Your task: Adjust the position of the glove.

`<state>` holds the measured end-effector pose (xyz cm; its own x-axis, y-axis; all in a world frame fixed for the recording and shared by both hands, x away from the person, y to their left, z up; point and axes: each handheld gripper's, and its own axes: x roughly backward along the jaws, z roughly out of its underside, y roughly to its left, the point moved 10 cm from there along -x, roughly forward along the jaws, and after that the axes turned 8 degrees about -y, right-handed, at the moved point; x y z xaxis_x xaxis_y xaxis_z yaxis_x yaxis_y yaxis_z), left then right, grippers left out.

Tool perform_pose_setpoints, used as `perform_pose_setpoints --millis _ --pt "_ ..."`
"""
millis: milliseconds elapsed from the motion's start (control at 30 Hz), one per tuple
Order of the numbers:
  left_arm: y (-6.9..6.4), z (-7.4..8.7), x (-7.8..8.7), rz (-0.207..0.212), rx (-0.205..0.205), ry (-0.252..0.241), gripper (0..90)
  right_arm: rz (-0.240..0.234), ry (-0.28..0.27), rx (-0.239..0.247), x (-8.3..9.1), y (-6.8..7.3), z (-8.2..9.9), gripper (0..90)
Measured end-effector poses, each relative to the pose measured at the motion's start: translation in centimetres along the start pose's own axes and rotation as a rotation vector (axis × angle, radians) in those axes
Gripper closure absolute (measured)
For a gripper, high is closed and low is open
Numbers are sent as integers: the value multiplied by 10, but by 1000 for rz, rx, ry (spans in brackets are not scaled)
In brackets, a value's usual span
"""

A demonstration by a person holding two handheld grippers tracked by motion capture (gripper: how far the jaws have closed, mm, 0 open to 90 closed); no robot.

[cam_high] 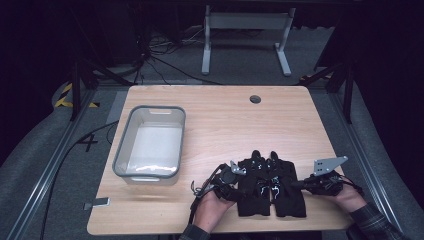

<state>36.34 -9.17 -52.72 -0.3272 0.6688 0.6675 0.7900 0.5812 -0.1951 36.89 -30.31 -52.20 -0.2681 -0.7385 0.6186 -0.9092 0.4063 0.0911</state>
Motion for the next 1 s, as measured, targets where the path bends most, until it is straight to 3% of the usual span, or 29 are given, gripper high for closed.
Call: perform_pose_setpoints --millis 67,267,567,833,1000 --pt "0 1 -2 -4 -1 7 423 -6 23 11 -4 2 3 899" --pt "0 2 -5 -27 -18 22 446 -11 21 15 -5 4 2 899" --pt "11 0 -2 -34 23 12 823 -24 19 31 -14 8 -3 900" --pt "20 -10 9 -28 57 -35 842 -28 13 44 -24 5 -12 900" --pt "22 -20 16 -26 49 -70 843 -21 14 49 -30 1 -17 900"
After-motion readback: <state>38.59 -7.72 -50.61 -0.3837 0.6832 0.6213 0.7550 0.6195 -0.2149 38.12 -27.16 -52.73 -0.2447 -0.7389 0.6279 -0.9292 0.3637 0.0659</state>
